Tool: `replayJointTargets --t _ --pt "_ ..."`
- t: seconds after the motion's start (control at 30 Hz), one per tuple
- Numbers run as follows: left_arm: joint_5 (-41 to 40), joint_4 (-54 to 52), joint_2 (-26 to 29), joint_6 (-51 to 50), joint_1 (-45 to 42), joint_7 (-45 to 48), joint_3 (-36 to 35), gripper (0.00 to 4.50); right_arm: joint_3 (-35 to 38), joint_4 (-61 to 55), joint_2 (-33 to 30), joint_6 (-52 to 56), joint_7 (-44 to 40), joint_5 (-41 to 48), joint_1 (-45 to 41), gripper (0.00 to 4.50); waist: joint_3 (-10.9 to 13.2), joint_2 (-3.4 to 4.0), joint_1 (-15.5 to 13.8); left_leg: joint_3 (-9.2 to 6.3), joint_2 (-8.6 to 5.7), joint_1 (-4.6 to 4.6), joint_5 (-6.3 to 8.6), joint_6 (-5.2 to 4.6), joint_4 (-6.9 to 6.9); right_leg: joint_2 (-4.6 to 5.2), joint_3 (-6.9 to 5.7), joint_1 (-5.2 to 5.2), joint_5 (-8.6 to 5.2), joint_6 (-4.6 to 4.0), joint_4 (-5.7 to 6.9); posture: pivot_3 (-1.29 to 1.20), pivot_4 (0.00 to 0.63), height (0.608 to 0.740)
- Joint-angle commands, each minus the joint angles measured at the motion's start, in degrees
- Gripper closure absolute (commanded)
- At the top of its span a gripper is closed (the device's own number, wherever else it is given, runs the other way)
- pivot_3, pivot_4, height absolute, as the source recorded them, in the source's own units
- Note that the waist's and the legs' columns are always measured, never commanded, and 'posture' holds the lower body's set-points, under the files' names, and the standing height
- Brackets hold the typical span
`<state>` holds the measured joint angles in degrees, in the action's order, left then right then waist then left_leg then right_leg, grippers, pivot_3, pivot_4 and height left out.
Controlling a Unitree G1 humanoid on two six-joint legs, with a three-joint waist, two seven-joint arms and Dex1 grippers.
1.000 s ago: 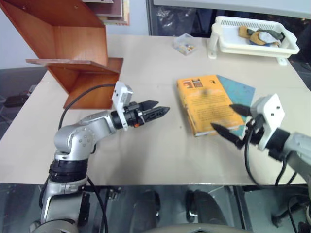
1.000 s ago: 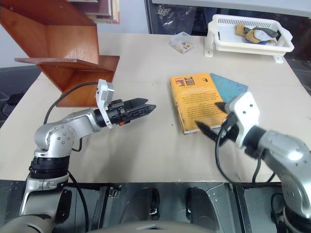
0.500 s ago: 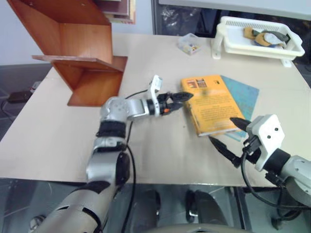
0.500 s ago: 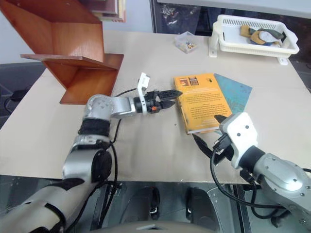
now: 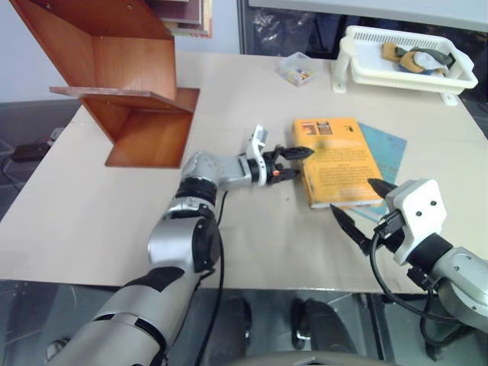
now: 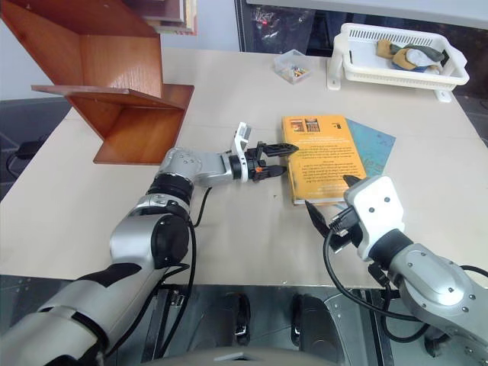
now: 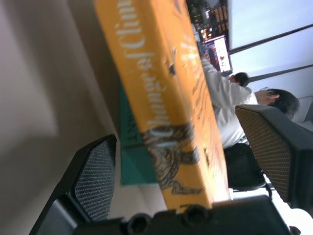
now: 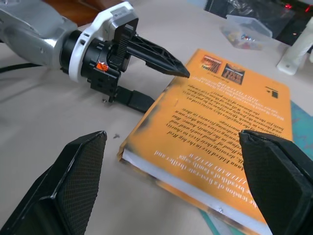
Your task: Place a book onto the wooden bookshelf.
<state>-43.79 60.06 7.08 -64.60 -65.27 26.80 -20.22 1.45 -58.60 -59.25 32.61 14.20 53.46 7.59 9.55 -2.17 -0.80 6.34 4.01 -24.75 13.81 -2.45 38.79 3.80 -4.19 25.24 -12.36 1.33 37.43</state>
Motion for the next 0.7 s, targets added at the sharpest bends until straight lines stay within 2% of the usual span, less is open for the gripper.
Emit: replayJointTargets --t 0.03,0.2,0.3,0.47,0.53,0.57,0.7 --pt "1.6 2.6 -0.8 2.4 -2.4 2.8 -0.8 0.0 0.6 -1.4 -1.3 -2.2 1.2 0.8 0.1 0.05 0.0 0.0 0.0 0.0 0.0 -0.01 0.0 0.0 0.0 0.0 -0.01 0.0 0.0 0.0 0.0 0.0 0.15 0.74" --pt "3.6 5.7 -1.6 3.9 -3.3 5.2 -1.2 0.0 1.3 -1.4 -3.0 -3.3 1.9 1.7 1.1 0.05 0.0 0.0 0.0 -0.02 0.0 0.0 0.0 0.0 0.01 0.0 -0.02 -0.01 0.0 0.0 0.01 0.0 0.15 0.74" --pt "4.3 7.1 -1.6 4.7 -3.6 5.8 -1.8 0.81 1.7 -1.4 -4.2 -4.1 2.3 2.1 1.9 0.0 0.0 0.0 0.0 -0.03 0.0 0.0 0.0 0.0 0.03 0.0 -0.03 -0.02 0.0 0.0 0.01 0.0 0.15 0.74" --pt "4.6 7.9 -1.1 4.2 -3.9 5.9 -3.5 2.99 2.4 -1.4 -5.7 -5.3 2.9 3.1 2.8 0.0 0.0 0.0 0.0 -0.04 0.0 0.0 0.0 0.0 0.11 0.0 -0.03 -0.02 0.0 0.0 0.1 0.0 0.15 0.74" --pt "4.3 7.8 -0.6 4.0 -3.9 5.8 -4.4 3.69 2.7 -1.4 -6.2 -5.5 3.1 3.5 3.0 0.0 0.0 0.0 0.0 -0.06 0.0 0.0 0.0 0.0 0.16 0.0 -0.03 -0.02 0.0 0.0 0.14 0.0 0.15 0.74" --pt "4.2 7.6 -0.2 3.4 -3.9 5.9 -4.7 3.85 2.7 -1.4 -6.3 -5.6 3.1 3.6 3.0 0.0 0.0 0.0 0.0 -0.06 0.01 0.0 0.0 0.0 0.2 0.0 -0.03 -0.02 0.0 0.0 0.18 0.0 0.15 0.74" --pt "3.2 5.9 1.6 0.9 -4.1 5.3 -6.3 3.85 2.2 -1.4 -5.8 -4.7 2.9 3.6 2.1 0.0 0.0 0.0 0.1 -0.07 0.04 0.0 0.0 0.0 0.32 0.0 -0.03 -0.02 0.0 0.0 0.29 0.0 0.15 0.74"
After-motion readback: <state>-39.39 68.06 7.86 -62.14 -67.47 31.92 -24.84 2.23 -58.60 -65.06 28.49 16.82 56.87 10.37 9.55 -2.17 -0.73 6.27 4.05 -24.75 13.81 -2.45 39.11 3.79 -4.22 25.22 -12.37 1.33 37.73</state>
